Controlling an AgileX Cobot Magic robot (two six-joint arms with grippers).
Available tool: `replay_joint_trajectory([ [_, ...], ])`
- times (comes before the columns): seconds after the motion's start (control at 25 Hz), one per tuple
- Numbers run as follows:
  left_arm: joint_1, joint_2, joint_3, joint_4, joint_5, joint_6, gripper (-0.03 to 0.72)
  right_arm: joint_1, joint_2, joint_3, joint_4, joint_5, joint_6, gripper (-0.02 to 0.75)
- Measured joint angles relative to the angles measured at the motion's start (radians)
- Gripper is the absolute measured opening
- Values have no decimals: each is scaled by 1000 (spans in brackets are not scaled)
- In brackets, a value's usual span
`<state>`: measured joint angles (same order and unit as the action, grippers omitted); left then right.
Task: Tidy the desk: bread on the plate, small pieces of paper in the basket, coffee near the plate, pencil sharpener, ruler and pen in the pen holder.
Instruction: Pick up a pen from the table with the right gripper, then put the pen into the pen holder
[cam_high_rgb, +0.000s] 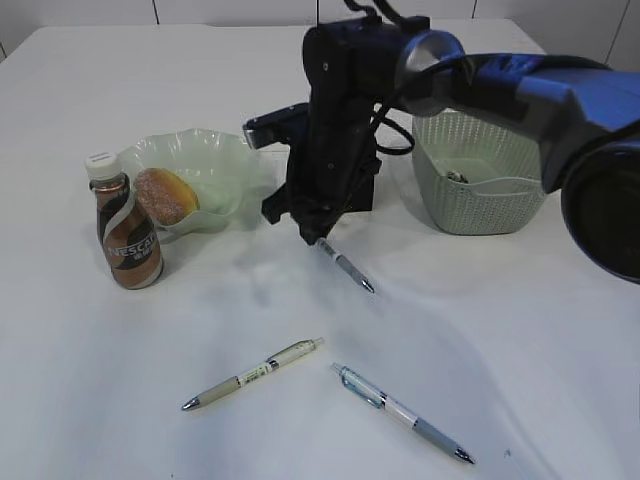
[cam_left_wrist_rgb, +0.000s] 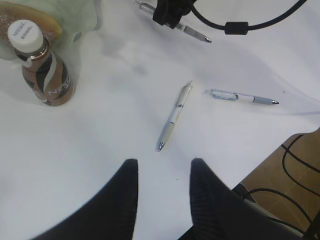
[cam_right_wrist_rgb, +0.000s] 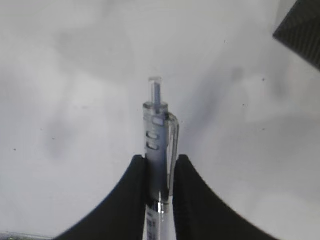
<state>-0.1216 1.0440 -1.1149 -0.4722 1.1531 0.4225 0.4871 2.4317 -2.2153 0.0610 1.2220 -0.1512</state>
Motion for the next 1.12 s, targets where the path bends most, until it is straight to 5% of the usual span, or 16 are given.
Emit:
replay_joint_trajectory([
  [0.48,0,0,0,0,-1,0,243,0,-69,-162,6,-9,0,119],
  [1.12,0,0,0,0,-2,0,239,-7,-69,-210,6,-399,0,119],
])
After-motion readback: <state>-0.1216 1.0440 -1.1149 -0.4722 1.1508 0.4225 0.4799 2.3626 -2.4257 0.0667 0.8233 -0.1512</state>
